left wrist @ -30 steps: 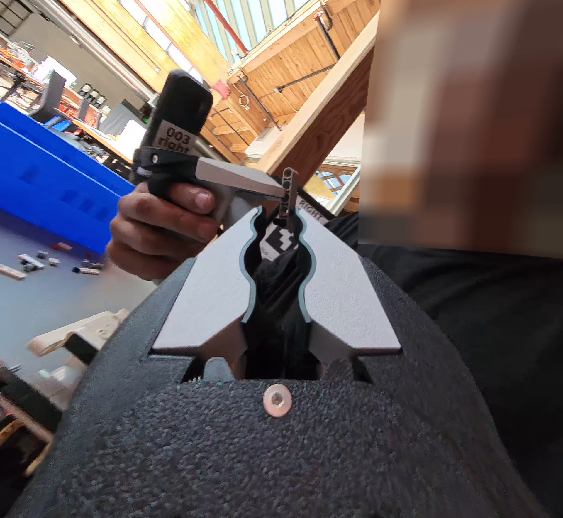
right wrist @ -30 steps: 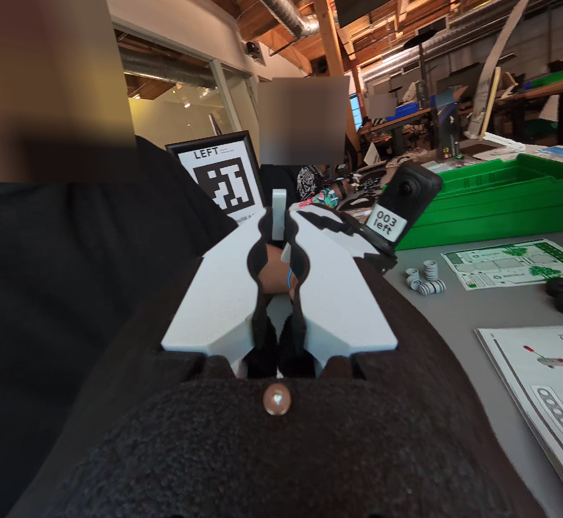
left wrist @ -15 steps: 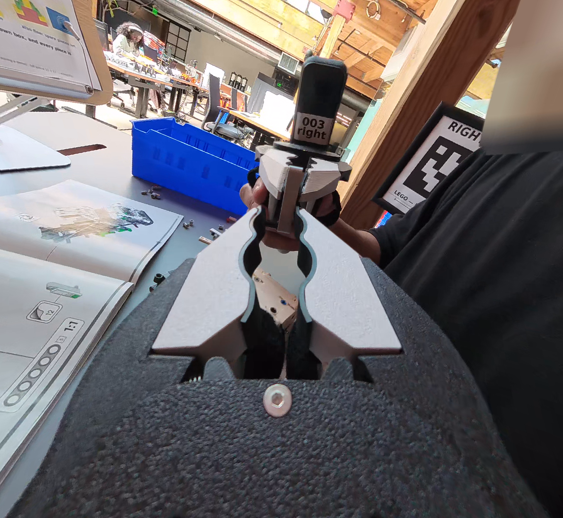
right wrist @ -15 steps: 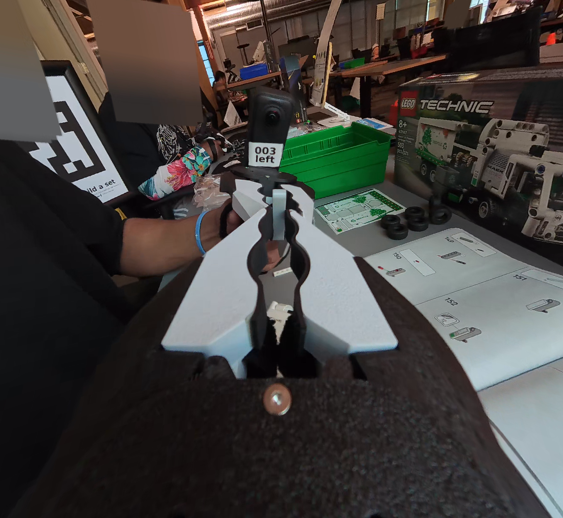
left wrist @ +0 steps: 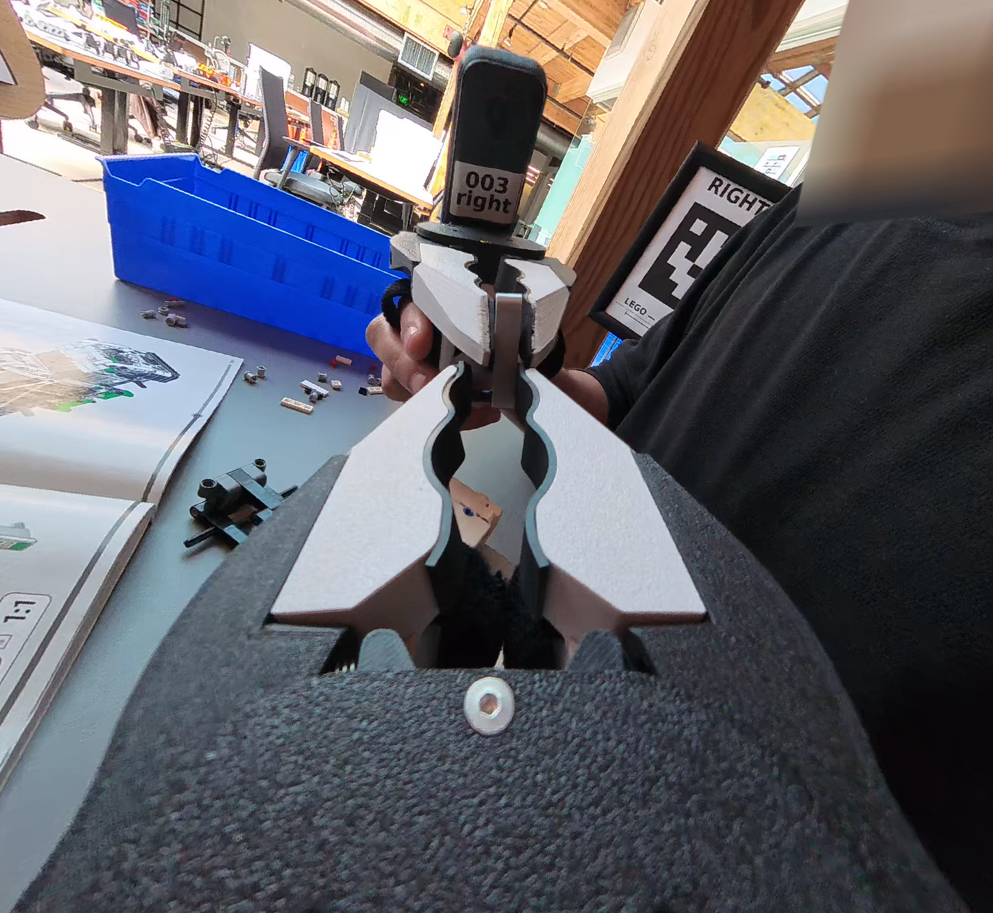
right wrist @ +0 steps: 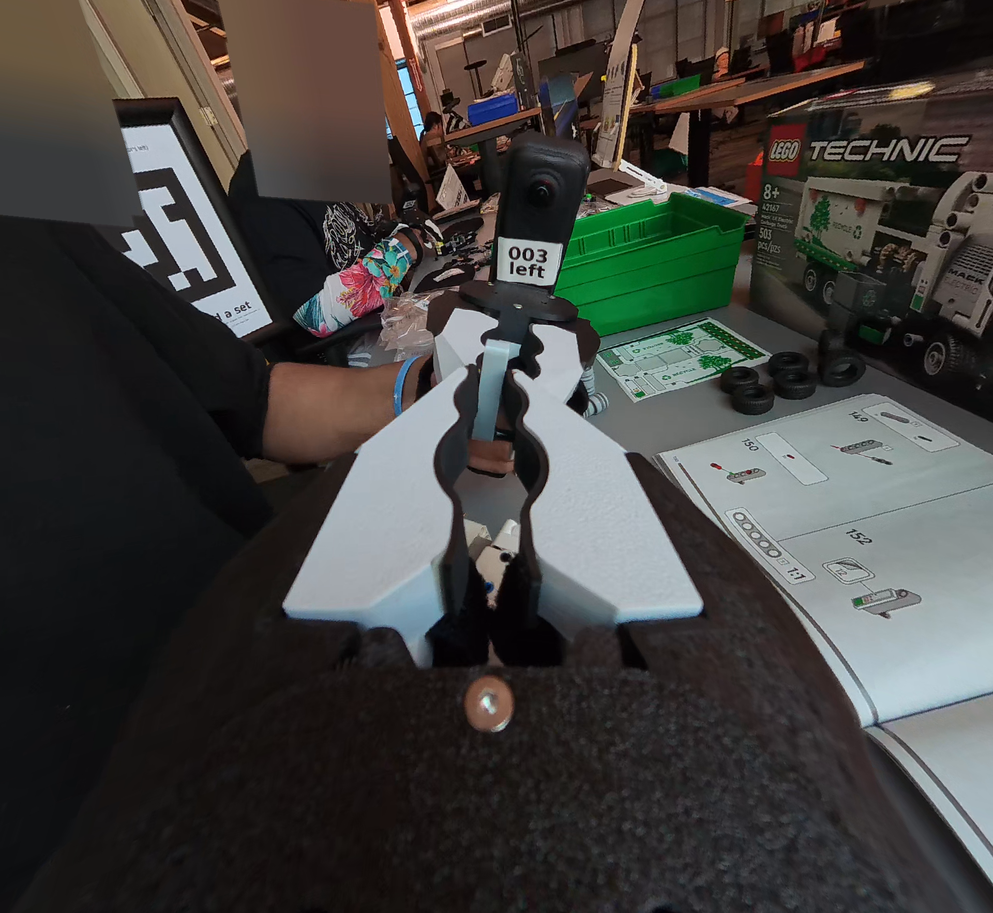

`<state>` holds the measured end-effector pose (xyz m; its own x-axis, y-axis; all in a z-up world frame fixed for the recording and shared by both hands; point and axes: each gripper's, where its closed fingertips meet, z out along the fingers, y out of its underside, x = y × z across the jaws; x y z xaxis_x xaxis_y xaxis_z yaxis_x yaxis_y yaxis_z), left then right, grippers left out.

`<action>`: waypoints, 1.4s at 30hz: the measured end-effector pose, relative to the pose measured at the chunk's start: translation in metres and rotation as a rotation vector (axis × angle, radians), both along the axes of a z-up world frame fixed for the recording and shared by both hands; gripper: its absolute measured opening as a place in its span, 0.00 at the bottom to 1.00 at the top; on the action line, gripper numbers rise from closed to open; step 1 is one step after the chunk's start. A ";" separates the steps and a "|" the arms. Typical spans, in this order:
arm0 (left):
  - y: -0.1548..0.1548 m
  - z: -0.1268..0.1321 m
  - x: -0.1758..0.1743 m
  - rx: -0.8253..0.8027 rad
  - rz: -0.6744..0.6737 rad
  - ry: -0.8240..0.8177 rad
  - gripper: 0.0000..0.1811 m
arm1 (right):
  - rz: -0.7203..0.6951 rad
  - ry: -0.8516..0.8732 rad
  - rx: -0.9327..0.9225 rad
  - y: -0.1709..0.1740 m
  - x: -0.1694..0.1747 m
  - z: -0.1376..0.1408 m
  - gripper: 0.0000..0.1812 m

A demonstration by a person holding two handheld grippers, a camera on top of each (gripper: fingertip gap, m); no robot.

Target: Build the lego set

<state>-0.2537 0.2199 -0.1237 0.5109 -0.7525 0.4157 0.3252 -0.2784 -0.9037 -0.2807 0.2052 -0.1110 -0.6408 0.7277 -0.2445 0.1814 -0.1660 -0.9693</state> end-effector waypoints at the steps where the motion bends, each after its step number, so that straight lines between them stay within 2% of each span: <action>1: 0.000 0.000 0.000 0.002 -0.002 0.003 0.08 | 0.006 -0.005 -0.008 0.000 0.000 0.000 0.05; 13: 0.000 -0.006 0.000 -0.005 -0.006 0.025 0.08 | 0.028 -0.038 -0.079 0.004 0.002 0.000 0.04; 17: 0.004 -0.009 -0.006 -0.018 0.030 0.030 0.08 | -0.013 -0.056 -0.062 0.010 -0.003 -0.004 0.04; 21: 0.016 -0.015 -0.021 -0.048 0.140 0.053 0.11 | -0.107 -0.085 -0.027 0.027 -0.010 -0.011 0.04; 24: 0.023 -0.027 -0.039 -0.067 0.243 0.121 0.12 | -0.245 -0.090 -0.041 0.060 -0.016 -0.016 0.04; 26: 0.025 -0.033 -0.050 -0.070 0.306 0.151 0.12 | -0.307 -0.116 -0.118 0.083 -0.018 -0.020 0.04; 28: 0.027 -0.038 -0.062 -0.060 0.385 0.180 0.11 | -0.353 -0.153 -0.165 0.103 -0.019 -0.030 0.04; 31: 0.030 -0.042 -0.079 -0.039 0.497 0.176 0.10 | -0.437 -0.218 -0.142 0.127 -0.021 -0.056 0.04; 37: 0.030 -0.052 -0.105 -0.057 0.649 0.238 0.09 | -0.471 -0.296 -0.170 0.139 -0.023 -0.074 0.04; 42: 0.030 -0.052 -0.106 -0.061 0.655 0.262 0.09 | -0.472 -0.326 -0.165 0.138 -0.023 -0.079 0.04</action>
<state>-0.3592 0.2498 -0.1754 0.9395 -0.2352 0.2489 0.2173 -0.1520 -0.9642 -0.3035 0.3432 -0.1901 -0.1305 0.8512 -0.5084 0.3349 -0.4448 -0.8307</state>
